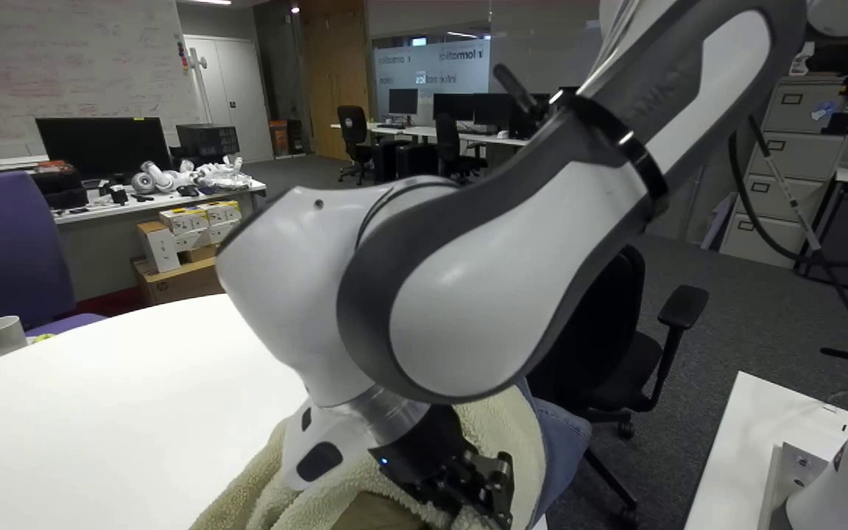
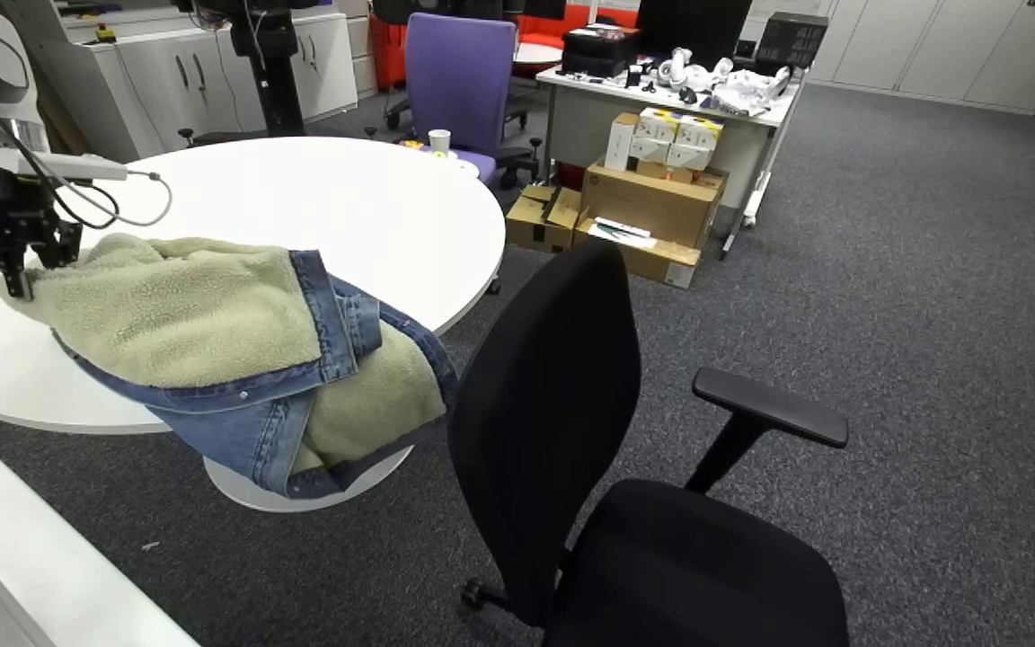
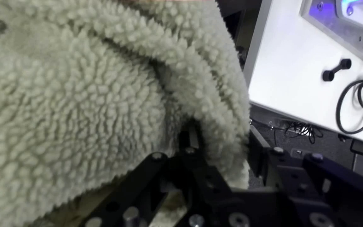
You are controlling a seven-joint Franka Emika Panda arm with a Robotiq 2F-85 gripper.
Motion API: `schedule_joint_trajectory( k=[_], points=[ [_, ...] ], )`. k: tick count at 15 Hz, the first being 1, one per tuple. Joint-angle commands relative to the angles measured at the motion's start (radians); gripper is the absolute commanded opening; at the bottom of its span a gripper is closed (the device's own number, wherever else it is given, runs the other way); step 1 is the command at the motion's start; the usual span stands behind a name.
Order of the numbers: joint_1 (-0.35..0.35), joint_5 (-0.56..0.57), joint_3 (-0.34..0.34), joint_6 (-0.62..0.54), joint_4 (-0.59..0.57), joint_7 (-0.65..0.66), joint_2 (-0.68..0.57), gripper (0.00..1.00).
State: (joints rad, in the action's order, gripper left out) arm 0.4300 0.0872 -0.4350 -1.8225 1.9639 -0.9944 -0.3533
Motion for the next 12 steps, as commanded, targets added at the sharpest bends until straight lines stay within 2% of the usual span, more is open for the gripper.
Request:
schedule_joint_trajectory(
  k=[1, 4, 5, 9, 12],
  points=[
    [0.019, -0.036, -0.016, -0.035, -0.133, 0.106, -0.008, 0.75],
    [0.078, 0.024, -0.007, -0.088, -0.273, 0.267, -0.065, 0.96],
    [0.097, 0.036, 0.0, -0.092, -0.321, 0.339, -0.091, 0.99],
    [0.173, 0.138, 0.039, -0.136, -0.454, 0.604, -0.2, 1.0],
    [0.228, 0.204, 0.098, -0.176, -0.516, 0.772, -0.265, 1.0]
  ],
)
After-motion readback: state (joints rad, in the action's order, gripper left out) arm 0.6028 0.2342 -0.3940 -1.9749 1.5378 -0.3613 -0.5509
